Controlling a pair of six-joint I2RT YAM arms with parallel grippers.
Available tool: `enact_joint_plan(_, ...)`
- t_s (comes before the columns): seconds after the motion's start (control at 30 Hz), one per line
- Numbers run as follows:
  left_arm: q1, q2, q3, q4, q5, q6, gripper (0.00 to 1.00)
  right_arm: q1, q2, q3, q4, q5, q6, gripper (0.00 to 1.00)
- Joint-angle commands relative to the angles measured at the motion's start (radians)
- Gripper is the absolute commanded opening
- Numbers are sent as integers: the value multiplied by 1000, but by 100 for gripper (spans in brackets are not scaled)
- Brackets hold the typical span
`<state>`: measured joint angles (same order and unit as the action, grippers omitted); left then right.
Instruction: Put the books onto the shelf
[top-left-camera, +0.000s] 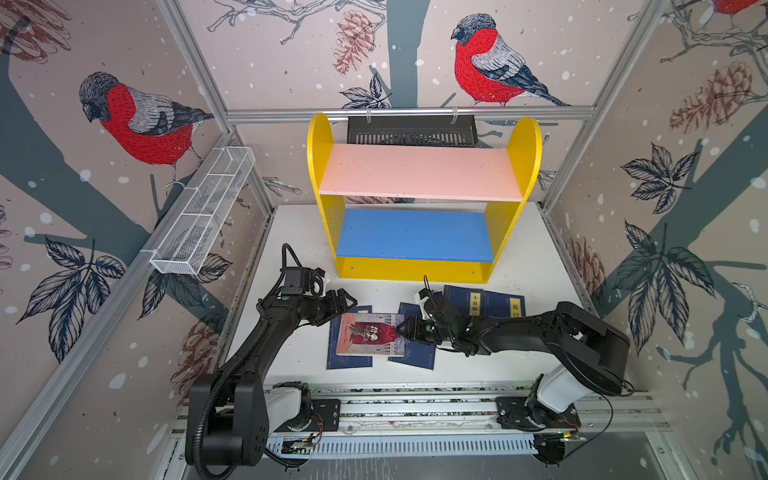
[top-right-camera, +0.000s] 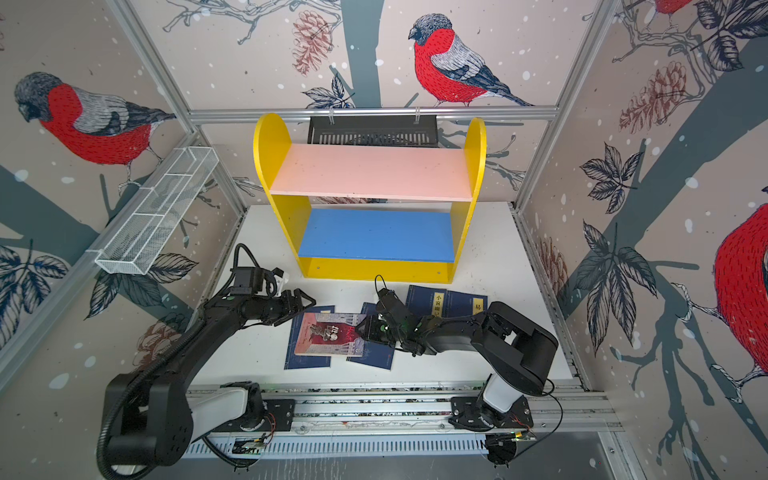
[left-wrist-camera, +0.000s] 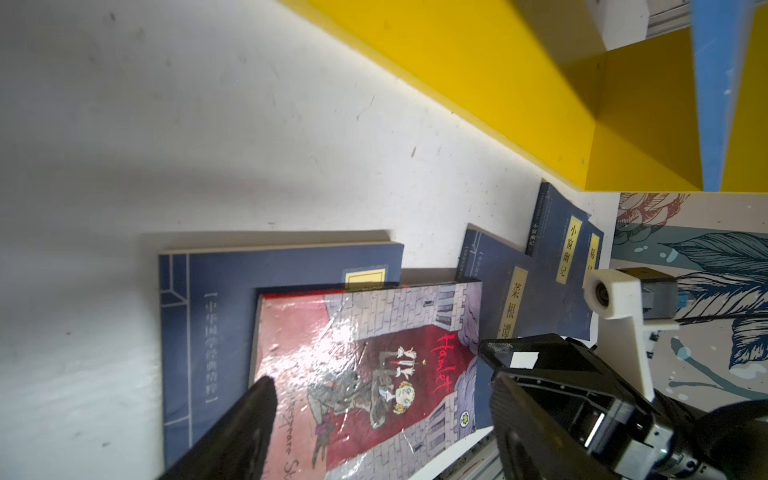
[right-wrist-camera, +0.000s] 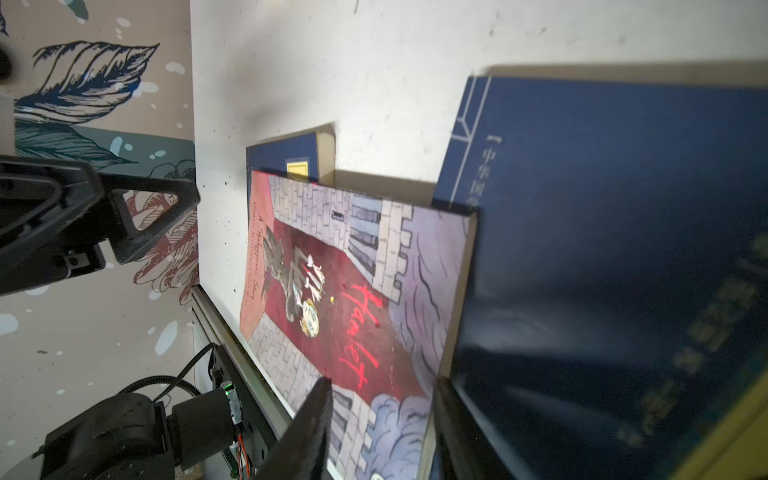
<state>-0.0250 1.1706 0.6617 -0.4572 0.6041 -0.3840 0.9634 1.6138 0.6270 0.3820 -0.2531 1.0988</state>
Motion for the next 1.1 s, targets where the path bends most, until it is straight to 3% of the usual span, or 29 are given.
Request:
enact_joint_plan(0.0,-1,6,23,-46,-34,26,82,-14,-2,26,0,-19,-22,43)
enact_joint_plan(0.07,-1,34,29,-52,-45,26,82,-7,-41,37,-70,10,-32,44)
enact_joint_plan(0.23,2,89,40,-43,-67,19,81,81,-211,21,-241,102,-11,60)
enact_joint_plan(0.4,3,111,5,-8,-55,6,81,193,-277,-47,-215,116,92,64)
enact_joint_plan(0.6,2,133,-23,26,-21,-4,81,270,-180,-51,-50,111,162,64)
enact_joint_plan(1.07,-1,146,-39,44,-14,-8,81,258,92,57,126,10,169,65)
